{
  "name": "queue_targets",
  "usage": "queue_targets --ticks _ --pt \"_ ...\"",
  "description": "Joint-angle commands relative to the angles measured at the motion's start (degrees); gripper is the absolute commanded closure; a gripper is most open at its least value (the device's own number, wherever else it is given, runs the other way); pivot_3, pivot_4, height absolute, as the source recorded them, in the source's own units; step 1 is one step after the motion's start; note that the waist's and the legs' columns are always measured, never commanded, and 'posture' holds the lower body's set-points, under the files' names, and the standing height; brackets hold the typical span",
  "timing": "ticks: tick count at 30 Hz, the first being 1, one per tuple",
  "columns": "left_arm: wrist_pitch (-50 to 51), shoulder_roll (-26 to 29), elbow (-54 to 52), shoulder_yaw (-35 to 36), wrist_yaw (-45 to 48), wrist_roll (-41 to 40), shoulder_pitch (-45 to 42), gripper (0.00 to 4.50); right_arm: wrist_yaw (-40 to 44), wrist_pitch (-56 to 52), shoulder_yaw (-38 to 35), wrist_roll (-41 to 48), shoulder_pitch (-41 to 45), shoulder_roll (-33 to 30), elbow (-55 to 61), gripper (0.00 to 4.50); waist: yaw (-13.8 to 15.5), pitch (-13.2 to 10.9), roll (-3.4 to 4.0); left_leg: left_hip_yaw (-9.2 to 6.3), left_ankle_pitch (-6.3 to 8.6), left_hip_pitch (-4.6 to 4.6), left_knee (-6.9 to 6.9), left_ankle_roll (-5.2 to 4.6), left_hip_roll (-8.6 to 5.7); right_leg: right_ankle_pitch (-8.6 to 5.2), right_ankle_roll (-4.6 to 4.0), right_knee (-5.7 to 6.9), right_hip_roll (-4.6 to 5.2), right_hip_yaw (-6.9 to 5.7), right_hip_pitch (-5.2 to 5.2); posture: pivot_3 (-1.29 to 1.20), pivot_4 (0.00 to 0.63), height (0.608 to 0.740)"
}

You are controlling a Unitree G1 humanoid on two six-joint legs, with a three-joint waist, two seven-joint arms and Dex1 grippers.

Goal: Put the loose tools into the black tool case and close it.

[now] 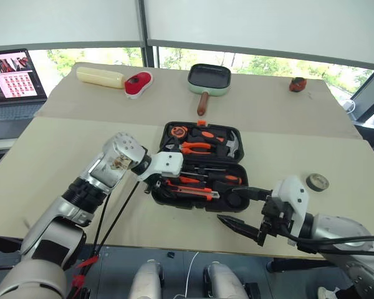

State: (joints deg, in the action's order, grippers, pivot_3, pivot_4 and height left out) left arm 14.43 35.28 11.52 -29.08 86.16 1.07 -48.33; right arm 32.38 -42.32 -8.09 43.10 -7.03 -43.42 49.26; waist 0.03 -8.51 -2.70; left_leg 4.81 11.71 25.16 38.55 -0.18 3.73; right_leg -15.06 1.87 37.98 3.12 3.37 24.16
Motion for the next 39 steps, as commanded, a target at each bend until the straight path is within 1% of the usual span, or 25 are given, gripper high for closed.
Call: queue_targets --ticks 1,9,11,12,16,21,23,24,25,26,27,31,34,35,39 --pt "-1.80 -1.44 2.08 -0.69 -0.12 1.49 -1.29 2.76 -1.07 1.25 -1.72 0.46 -0.54 0.64 2.66 0.00 0.22 0.01 0.01 -0.01 0.00 0.00 0.03 0.00 0.00 0.00 0.00 0.00 0.00 0.00 -0.04 0.00 0.150 0.740" --pt "3.27 -4.53 2.92 -0.57 0.54 1.42 -2.67 2.76 -1.75 1.72 -1.95 0.25 -1.61 1.41 2.74 0.00 0.67 0.01 0.02 -0.04 0.01 0.01 0.24 -0.02 -0.01 0.03 0.06 0.01 0.01 -0.01 -0.13 0.00 0.150 0.740" --pt "5.04 -4.65 2.66 0.15 1.09 0.72 -3.23 1.75 -1.89 1.69 -1.79 0.35 -1.22 1.44 2.57 0.00 0.61 0.02 0.02 -0.05 0.01 0.00 0.23 -0.02 -0.01 0.03 0.06 0.02 0.00 0.00 -0.12 0.00 0.150 0.740" --pt "6.35 -4.16 1.72 0.80 2.29 -0.36 -3.46 1.46 -1.91 1.72 -1.67 0.36 -1.07 1.47 2.47 0.00 0.56 0.01 0.02 -0.05 0.01 0.00 0.23 -0.02 -0.01 0.03 0.06 0.02 0.00 0.00 -0.12 0.00 0.150 0.740" --pt "11.12 -0.85 -0.64 4.77 5.82 -4.68 -5.09 0.01 -1.78 1.91 -1.38 0.28 -0.97 1.54 2.20 0.00 0.30 0.01 0.03 -0.06 0.02 0.04 0.21 -0.03 0.00 0.03 0.06 0.02 -0.01 0.01 -0.05 0.00 0.150 0.740" --pt "10.27 3.17 -1.21 6.71 6.34 -7.29 -5.20 0.01 -1.30 2.00 -1.57 0.31 -0.82 1.40 1.62 0.00 -0.03 0.01 0.03 -0.09 0.02 0.05 0.20 -0.03 0.02 0.03 0.05 0.04 -0.03 0.01 -0.04 0.00 0.150 0.740" --pt "8.98 2.92 -0.27 8.08 5.39 -7.76 -4.70 0.55 -1.21 1.85 -1.18 0.26 -0.14 1.38 1.22 0.00 0.05 0.01 0.03 -0.09 0.02 0.05 0.21 -0.03 0.02 0.03 0.05 0.04 -0.03 0.01 -0.04 0.00 0.150 0.740" --pt "7.12 2.70 0.27 8.48 4.96 -7.66 -4.16 0.68 -1.14 1.77 -0.97 0.24 0.27 1.36 0.99 0.00 0.21 0.01 0.03 -0.09 0.02 0.05 0.22 -0.03 0.01 0.03 0.06 0.03 -0.02 0.01 -0.06 0.00 0.150 0.740" --pt "4.48 2.50 0.91 8.53 4.33 -7.16 -3.43 0.92 -1.10 1.65 -0.75 0.28 0.75 1.37 0.76 0.00 0.30 0.01 0.03 -0.09 0.02 0.06 0.24 -0.03 0.00 0.03 0.06 0.03 -0.01 0.00 -0.06 0.00 0.150 0.740" --pt "1.88 2.05 1.76 8.56 3.62 -6.81 -2.55 1.45 -1.01 1.49 -0.44 0.33 1.42 1.35 0.51 0.00 0.35 0.01 0.03 -0.08 0.02 0.06 0.25 -0.03 0.00 0.03 0.06 0.02 -0.01 0.00 -0.07 0.00 0.150 0.740" --pt "0.35 1.56 2.45 8.65 3.03 -6.71 -1.85 1.73 -0.93 1.33 -0.22 0.41 2.01 1.33 0.28 0.00 0.37 0.01 0.04 -0.07 0.02 0.05 0.25 -0.03 0.00 0.03 0.06 0.02 -0.01 0.00 -0.08 0.00 0.150 0.740" --pt "-1.86 -0.86 3.38 10.06 2.36 -9.11 0.03 3.21 -0.49 0.83 -0.13 0.89 3.59 0.88 -0.49 0.00 0.43 0.01 0.03 -0.07 0.02 0.06 0.24 -0.03 0.00 0.04 0.06 0.03 -0.01 0.01 -0.06 0.00 0.150 0.740" --pt "-0.33 -0.96 1.77 10.19 2.91 -10.48 1.68 4.28 0.05 0.61 -0.51 1.22 4.00 0.29 -0.86 0.00 0.42 0.01 0.03 -0.07 0.02 0.08 0.24 -0.03 0.00 0.04 0.06 0.03 -0.01 0.01 -0.05 0.00 0.150 0.740" --pt "-0.55 -0.78 1.48 9.96 2.77 -10.26 2.20 4.43 0.16 0.54 -0.66 1.35 4.07 0.15 -0.94 0.00 0.41 0.01 0.03 -0.07 0.02 0.08 0.24 -0.03 0.01 0.04 0.06 0.03 -0.02 0.01 -0.04 0.00 0.150 0.740" --pt "-2.21 -1.15 3.01 8.45 -0.46 -7.18 2.77 4.43 0.15 0.31 -0.83 1.77 3.98 -0.15 -0.81 0.00 0.41 0.01 0.03 -0.07 0.02 0.07 0.24 -0.03 0.01 0.04 0.06 0.03 -0.02 0.01 -0.06 0.00 0.150 0.740"
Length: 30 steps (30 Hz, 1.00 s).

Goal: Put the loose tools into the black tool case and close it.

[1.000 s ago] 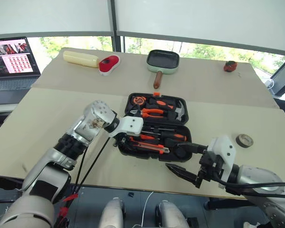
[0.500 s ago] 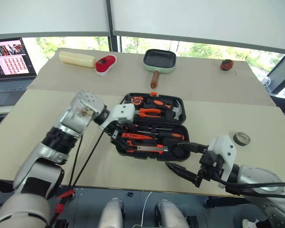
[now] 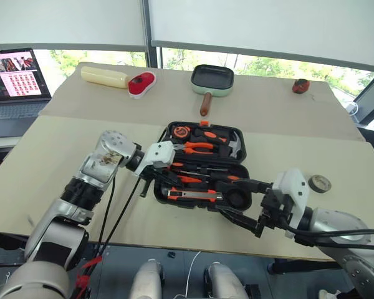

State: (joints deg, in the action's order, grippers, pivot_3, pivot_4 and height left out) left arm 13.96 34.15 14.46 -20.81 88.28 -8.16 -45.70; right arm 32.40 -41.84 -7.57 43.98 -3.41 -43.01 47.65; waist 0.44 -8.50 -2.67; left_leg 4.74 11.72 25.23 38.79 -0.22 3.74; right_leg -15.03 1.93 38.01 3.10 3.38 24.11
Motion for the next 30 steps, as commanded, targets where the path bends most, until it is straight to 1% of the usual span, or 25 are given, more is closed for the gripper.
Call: queue_targets --ticks 1,5,9,19,30 --pt "-2.40 -0.16 0.48 -0.15 -3.23 2.83 0.16 4.43 0.06 -0.19 -1.29 0.97 0.28 -0.62 0.93 0.00 0.01 0.00 0.00 0.00 0.00 0.00 0.00 0.00 0.00 0.00 0.00 0.00 0.00 0.00 0.00 0.00 0.150 0.740" --pt "-5.58 -0.24 1.51 -1.43 -3.13 4.45 1.16 4.43 -0.22 -0.40 -1.36 1.32 -0.18 -0.74 1.62 0.00 0.07 0.00 0.00 0.00 0.00 0.00 0.01 0.00 -0.01 0.00 0.00 0.00 0.00 0.00 0.00 0.00 0.150 0.740" --pt "-10.15 -0.15 4.81 -2.86 -3.62 7.30 1.77 4.43 0.02 -0.35 -2.43 1.64 -1.27 -1.28 1.99 0.00 0.19 0.02 0.01 0.00 0.00 -0.01 0.01 0.00 -0.01 0.00 0.00 0.00 0.01 0.00 -0.03 0.00 0.150 0.740" --pt "-17.45 2.19 9.48 -4.22 -2.91 10.44 3.31 4.43 -0.55 0.25 -1.97 1.01 -2.55 -0.99 2.67 0.00 -0.13 0.15 0.15 0.01 0.00 -0.15 0.00 0.00 0.01 0.00 0.00 0.01 -0.01 0.00 -0.14 0.00 0.150 0.740" --pt "-15.13 -0.92 6.79 -4.89 -3.84 10.62 2.85 4.43 -0.45 0.38 -1.49 0.42 -2.34 -1.07 2.20 0.00 -0.50 0.21 0.23 0.01 0.00 -0.25 -0.01 0.00 0.02 0.00 0.00 0.02 -0.01 0.02 -0.23 0.00 0.150 0.740"
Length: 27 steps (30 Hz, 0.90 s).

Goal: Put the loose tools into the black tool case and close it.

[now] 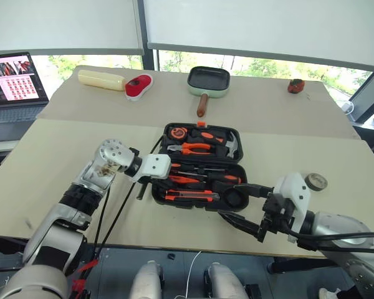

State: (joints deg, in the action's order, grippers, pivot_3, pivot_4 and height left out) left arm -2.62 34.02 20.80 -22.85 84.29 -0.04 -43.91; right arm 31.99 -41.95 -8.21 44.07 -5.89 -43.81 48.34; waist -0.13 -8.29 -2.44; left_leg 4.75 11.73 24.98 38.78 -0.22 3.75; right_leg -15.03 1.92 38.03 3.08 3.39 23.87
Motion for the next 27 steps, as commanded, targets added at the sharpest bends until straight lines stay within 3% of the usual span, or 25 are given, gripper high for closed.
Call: queue_targets --ticks 1,8,11,15,21,27 --pt "2.13 -1.10 0.48 -2.44 0.02 2.26 0.64 4.43 -0.02 0.51 -0.93 0.29 0.03 -0.30 1.52 0.00 0.18 0.00 0.00 0.00 0.00 0.00 0.00 0.00 -0.01 0.00 0.00 0.00 0.00 0.00 -0.01 0.00 0.150 0.740" --pt "12.69 -2.14 -3.43 4.95 1.08 -6.49 -2.34 4.43 -0.12 0.90 -4.60 -1.02 -2.69 -1.45 1.77 0.00 0.72 -0.01 -0.01 0.00 0.00 0.05 0.03 0.00 -0.03 0.00 0.02 -0.02 0.03 0.00 0.02 0.00 0.150 0.740" --pt "21.96 -1.43 -7.32 10.18 1.25 -13.82 -3.17 3.67 -0.11 0.52 -12.73 0.03 -7.00 -1.65 1.58 0.00 0.68 -0.03 -0.02 -0.02 0.00 0.26 0.06 0.00 -0.02 0.01 0.03 0.01 0.02 0.00 0.24 0.00 0.150 0.740" --pt "30.75 0.70 -13.62 17.88 -0.12 -22.75 -1.84 2.17 4.90 0.12 -32.97 0.51 -21.99 0.20 -0.04 0.00 0.82 -0.04 0.00 -0.06 0.00 0.27 0.01 -0.01 -0.02 -0.01 0.06 -0.02 0.02 -0.03 0.20 0.00 0.150 0.740" --pt "33.51 1.35 -16.17 18.83 -0.01 -26.24 -0.35 0.04 10.23 2.36 -48.53 -0.32 -35.32 4.57 -4.93 0.00 0.67 -0.02 0.03 -0.05 0.01 0.12 0.03 -0.01 -0.03 -0.03 0.08 -0.04 0.03 -0.03 0.06 0.00 0.150 0.740" --pt "30.78 0.41 -20.85 17.53 0.10 -27.07 2.38 0.04 10.63 2.89 -46.83 -2.82 -32.44 1.39 -10.31 0.00 -0.01 -0.03 0.04 -0.01 -0.01 0.08 0.02 -0.03 -0.01 -0.06 0.06 -0.06 0.01 0.05 0.09 0.00 0.150 0.740"
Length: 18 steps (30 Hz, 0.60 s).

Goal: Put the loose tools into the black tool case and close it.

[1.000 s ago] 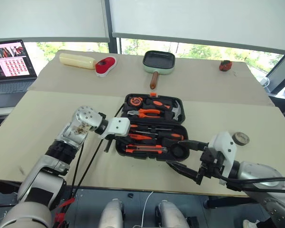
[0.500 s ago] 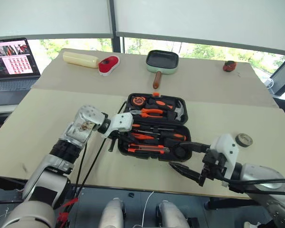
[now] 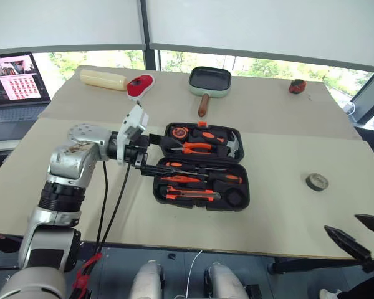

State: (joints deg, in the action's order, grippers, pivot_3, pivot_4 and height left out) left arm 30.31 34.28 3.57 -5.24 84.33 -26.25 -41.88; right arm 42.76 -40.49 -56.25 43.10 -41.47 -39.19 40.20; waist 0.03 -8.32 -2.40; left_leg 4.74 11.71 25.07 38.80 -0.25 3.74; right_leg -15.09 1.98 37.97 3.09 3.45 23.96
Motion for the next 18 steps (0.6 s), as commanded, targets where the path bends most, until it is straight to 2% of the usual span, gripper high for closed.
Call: queue_targets --ticks 1,2,5,8,16,18 --pt "-2.58 0.19 -4.25 -0.26 0.01 -0.81 0.66 0.04 -0.48 1.37 2.70 -2.68 4.88 -4.45 -3.30 0.00 -0.59 0.00 0.00 0.00 0.00 0.00 -0.01 0.00 0.01 0.01 -0.03 -0.01 -0.01 0.00 0.01 0.00 0.150 0.740" --pt "-2.81 0.23 -4.77 -0.41 -0.10 -0.79 0.89 0.04 -0.83 1.24 4.32 -3.48 6.76 -5.68 -4.51 0.00 -0.65 -0.01 0.00 0.03 0.00 -0.01 -0.01 0.00 -0.01 0.02 -0.03 -0.01 0.00 0.08 0.00 0.00 0.150 0.740" --pt "-2.83 0.71 -7.05 -0.61 -0.04 -1.43 2.12 0.04 -3.62 1.86 16.57 -9.19 19.70 -11.25 -13.77 0.00 -1.25 -0.02 -0.05 0.02 0.00 -0.04 -0.05 0.00 -0.02 0.02 -0.04 -0.01 -0.02 0.09 -0.01 0.00 0.150 0.740" --pt "-3.52 1.09 -8.76 -0.87 -0.43 -1.32 3.14 0.04 -5.15 3.19 26.54 -14.86 30.80 -13.62 -23.74 0.00 -1.23 -0.10 0.09 0.10 -0.03 -0.09 -0.05 -0.05 -0.15 0.10 0.03 -0.07 0.02 0.30 0.00 0.00 0.150 0.740" --pt "-3.03 2.84 -11.55 -0.22 -2.91 -1.83 4.91 0.04 -2.81 8.69 42.07 -25.44 46.45 -14.81 -42.75 0.00 -0.06 -0.16 0.20 0.12 -0.02 0.11 -0.06 -0.09 -0.22 0.05 0.11 -0.09 0.05 0.27 0.15 0.00 0.150 0.740" --pt "-2.82 3.50 -12.11 0.12 -3.60 -1.81 5.21 0.00 -3.47 9.57 44.07 -27.67 49.57 -14.30 -48.00 0.53 -0.22 -0.16 0.20 0.14 -0.02 0.10 -0.05 -0.09 -0.28 0.08 0.15 -0.08 0.11 0.30 0.14 0.00 0.150 0.740"
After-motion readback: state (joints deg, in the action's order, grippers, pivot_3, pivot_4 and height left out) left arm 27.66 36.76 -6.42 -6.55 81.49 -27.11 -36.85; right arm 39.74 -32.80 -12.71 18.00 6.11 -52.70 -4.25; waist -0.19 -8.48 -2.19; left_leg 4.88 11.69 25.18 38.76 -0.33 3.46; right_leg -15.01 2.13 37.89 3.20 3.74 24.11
